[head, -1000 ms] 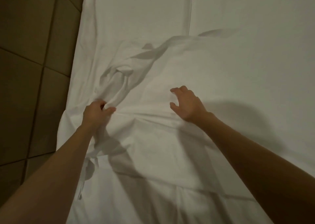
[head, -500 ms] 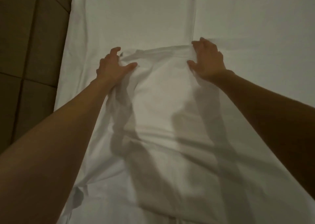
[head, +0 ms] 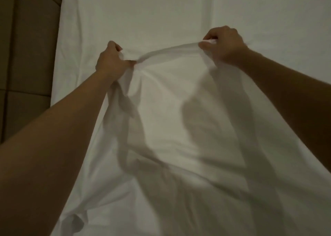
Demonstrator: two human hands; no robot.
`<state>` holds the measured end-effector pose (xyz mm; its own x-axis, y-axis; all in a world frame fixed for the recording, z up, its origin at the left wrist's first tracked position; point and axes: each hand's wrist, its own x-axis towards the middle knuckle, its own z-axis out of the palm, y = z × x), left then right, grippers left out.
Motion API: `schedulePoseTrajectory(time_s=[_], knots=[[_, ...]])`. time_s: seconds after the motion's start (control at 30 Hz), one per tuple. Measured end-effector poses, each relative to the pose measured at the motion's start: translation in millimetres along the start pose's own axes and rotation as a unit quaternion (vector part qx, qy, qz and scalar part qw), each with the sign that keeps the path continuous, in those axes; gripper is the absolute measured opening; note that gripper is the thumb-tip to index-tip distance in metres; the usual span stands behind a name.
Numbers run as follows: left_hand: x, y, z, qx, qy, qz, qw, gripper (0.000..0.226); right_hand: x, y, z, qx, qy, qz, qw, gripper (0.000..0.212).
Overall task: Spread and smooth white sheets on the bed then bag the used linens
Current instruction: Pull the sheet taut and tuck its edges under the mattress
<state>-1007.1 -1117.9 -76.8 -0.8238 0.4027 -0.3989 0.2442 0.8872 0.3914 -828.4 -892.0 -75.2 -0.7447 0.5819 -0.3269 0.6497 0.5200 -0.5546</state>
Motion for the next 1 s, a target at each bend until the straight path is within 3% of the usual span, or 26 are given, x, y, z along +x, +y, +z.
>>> schedulePoseTrajectory(time_s=[0.07, 0.13, 0.27, 0.37, 0.43, 0.57, 0.63, 0.7, 0.77, 0.83, 1.0], knots=[[-1, 0, 1, -0.004, -0.002, 0.014, 1.000, 0.062, 4, 3, -12, -0.003, -0.056, 0.028, 0.998, 0.026], [-1, 2, -4, -0.027, -0.006, 0.028, 0.999, 0.062, 8, 6, -25, 0.066, -0.100, 0.034, 0.992, 0.028], [5, 10, -11, -0.120, -0.053, 0.001, 0.991, 0.053, 12, 2, -35, 0.091, -0.134, 0.040, 0.986, 0.030], [7, 14, -15, -0.120, -0.062, -0.005, 0.991, 0.035, 15, 0, -30, 0.102, -0.059, 0.028, 0.993, 0.027], [12, 16, -17, -0.125, -0.024, -0.011, 0.992, 0.028, 17, -2, -24, 0.134, 0.014, 0.036, 0.990, 0.024], [19, 25, -5, -0.017, 0.109, -0.037, 0.993, 0.033, 14, -6, 3, -0.009, 0.147, 0.005, 0.989, 0.023], [-3, 39, 8, 0.050, 0.150, 0.023, 0.987, 0.047, 1, -8, 17, -0.035, 0.177, -0.039, 0.983, 0.036], [-45, 51, 29, 0.108, 0.163, 0.153, 0.969, 0.057, -23, -7, 31, -0.035, 0.199, -0.084, 0.976, 0.050], [-95, 50, 65, 0.156, 0.130, 0.258, 0.945, 0.059, -57, 1, 49, -0.038, 0.190, -0.111, 0.975, 0.056], [-143, 31, 105, 0.184, 0.056, 0.300, 0.934, 0.060, -99, 17, 73, -0.035, 0.142, -0.105, 0.984, 0.059], [-174, -10, 146, 0.261, -0.041, 0.245, 0.933, 0.059, -172, 52, 121, -0.140, 0.044, -0.101, 0.984, 0.060]])
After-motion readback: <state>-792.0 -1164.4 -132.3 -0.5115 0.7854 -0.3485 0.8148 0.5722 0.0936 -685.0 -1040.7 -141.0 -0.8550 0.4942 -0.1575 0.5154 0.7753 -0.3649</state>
